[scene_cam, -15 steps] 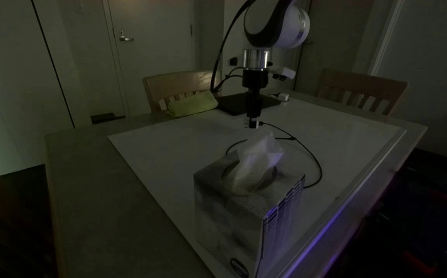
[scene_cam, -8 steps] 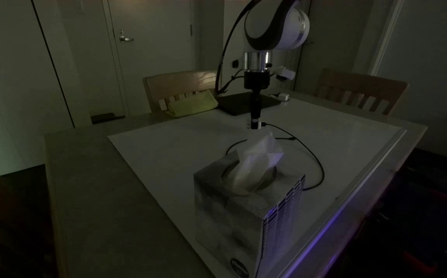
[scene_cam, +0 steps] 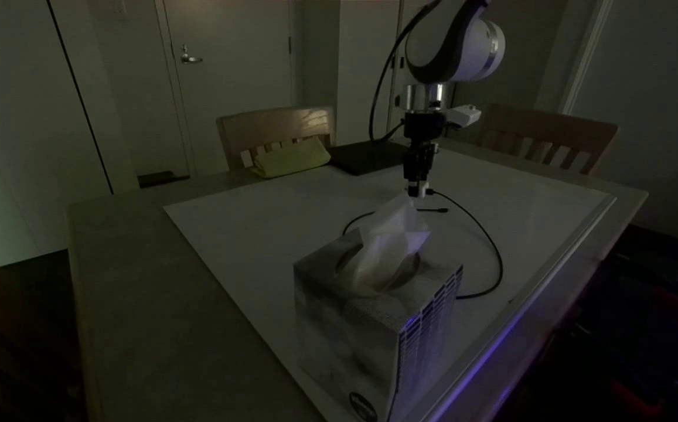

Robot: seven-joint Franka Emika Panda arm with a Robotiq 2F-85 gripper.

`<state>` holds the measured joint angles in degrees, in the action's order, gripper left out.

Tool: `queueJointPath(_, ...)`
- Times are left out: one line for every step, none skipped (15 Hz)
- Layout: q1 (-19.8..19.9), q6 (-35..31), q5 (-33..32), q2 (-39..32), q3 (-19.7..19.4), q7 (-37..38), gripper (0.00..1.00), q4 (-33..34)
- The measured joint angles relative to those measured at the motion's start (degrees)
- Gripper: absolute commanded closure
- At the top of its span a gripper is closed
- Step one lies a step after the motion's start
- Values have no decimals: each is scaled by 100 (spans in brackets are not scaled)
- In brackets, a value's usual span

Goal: Unwind the black charging cable

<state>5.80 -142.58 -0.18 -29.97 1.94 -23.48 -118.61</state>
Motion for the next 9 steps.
queueJointPath(51, -42, -26, 45, -17, 21, 48, -115)
queueJointPath(67, -40, -31, 44, -11, 19, 48, -111)
queueJointPath(59, -40, -31, 35, 6, 19, 48, -81)
queueJointPath(38, -39, -31, 22, 26, 23, 48, -51)
queueJointPath(29, -39, -30, 22, 43, 24, 48, -46)
queueJointPath(26, -39, -30, 18, 47, 24, 73, -42)
queueJointPath(26, -39, -30, 11, 47, 24, 73, -35)
queueJointPath(26, -37, -35, 9, 47, 29, 73, -34)
queueJointPath(22, -31, -57, 4, 44, 71, 73, -31)
